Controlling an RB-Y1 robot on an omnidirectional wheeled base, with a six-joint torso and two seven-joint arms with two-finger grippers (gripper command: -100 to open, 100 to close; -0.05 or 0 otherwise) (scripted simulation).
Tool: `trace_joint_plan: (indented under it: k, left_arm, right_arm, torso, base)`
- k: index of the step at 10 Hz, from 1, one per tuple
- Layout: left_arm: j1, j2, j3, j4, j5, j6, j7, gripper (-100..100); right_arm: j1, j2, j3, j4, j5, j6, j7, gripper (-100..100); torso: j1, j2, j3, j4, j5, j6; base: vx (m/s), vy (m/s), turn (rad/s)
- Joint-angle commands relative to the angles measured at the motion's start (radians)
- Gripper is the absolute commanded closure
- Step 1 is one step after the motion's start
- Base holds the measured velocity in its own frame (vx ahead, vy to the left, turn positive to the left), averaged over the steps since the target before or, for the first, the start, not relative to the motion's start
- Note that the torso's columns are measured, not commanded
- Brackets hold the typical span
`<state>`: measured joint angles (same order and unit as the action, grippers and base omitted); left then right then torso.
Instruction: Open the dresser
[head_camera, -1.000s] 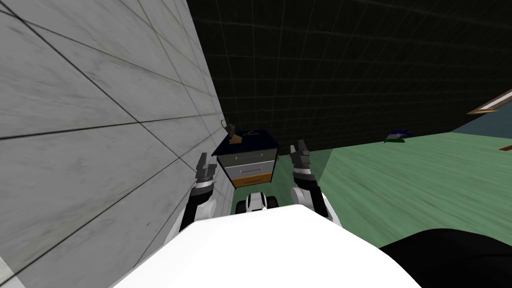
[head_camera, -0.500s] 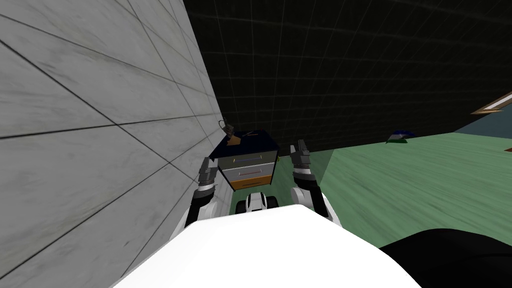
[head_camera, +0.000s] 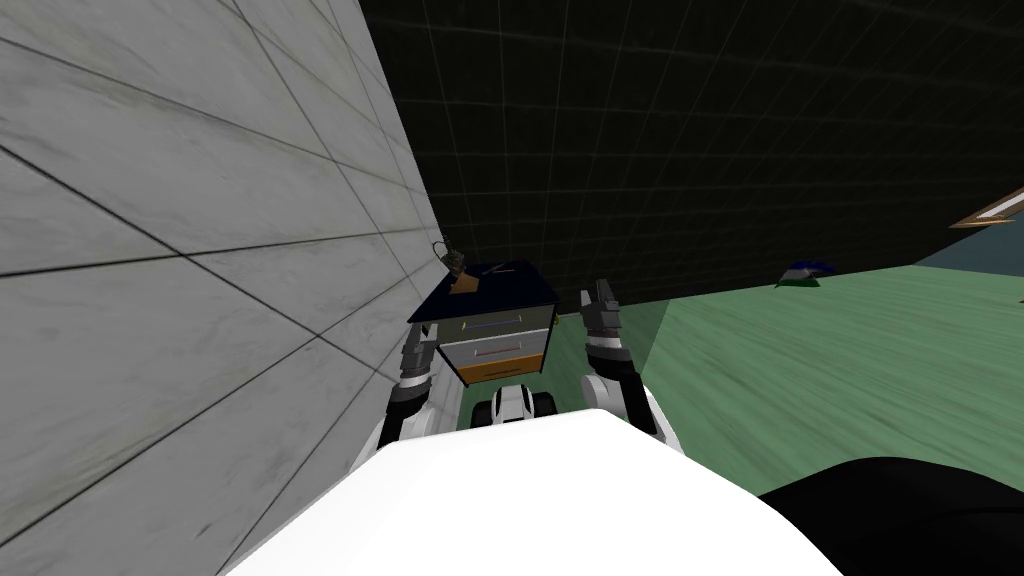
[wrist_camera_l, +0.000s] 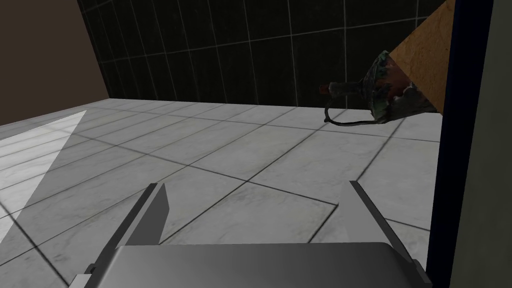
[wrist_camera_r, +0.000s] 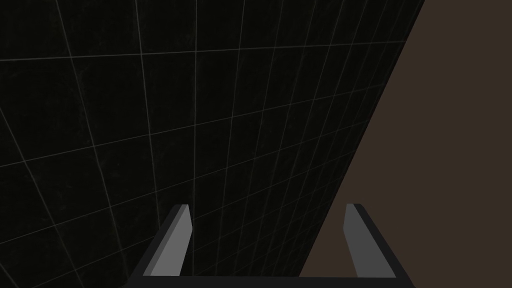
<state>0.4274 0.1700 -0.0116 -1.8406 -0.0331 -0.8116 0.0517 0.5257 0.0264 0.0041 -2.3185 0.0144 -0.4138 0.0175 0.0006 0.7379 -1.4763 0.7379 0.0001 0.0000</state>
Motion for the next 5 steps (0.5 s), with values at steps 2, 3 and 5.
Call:
trace_joint_plan:
  k: [2, 3, 5]
  left_arm:
    - [-0.009, 0.005, 0.003, 0.103, -0.004, -0.086, 0.002, -100]
    - [-0.014, 0.007, 0.005, 0.141, -0.006, -0.124, 0.003, -100]
    - [-0.019, 0.008, 0.006, 0.186, -0.007, -0.162, 0.005, -100]
  right_arm:
    - [0.0, 0.0, 0.0, 0.0, 0.0, 0.0, 0.0, 0]
    - [0.0, 0.0, 0.0, 0.0, 0.0, 0.0, 0.0, 0]
    - [0.0, 0.0, 0.0, 0.0, 0.0, 0.0, 0.0, 0]
  torso:
    - [-0.001, 0.0, 0.0, 0.0, 0.0, 0.0]
    - [0.0, 0.001, 0.001, 0.0, 0.0, 0.0]
    - [0.0, 0.001, 0.001, 0.0, 0.0, 0.0]
  base:
    - [0.058, -0.034, 0.002]
    - [0.044, -0.026, 0.001]
    - [0.042, -0.018, 0.001]
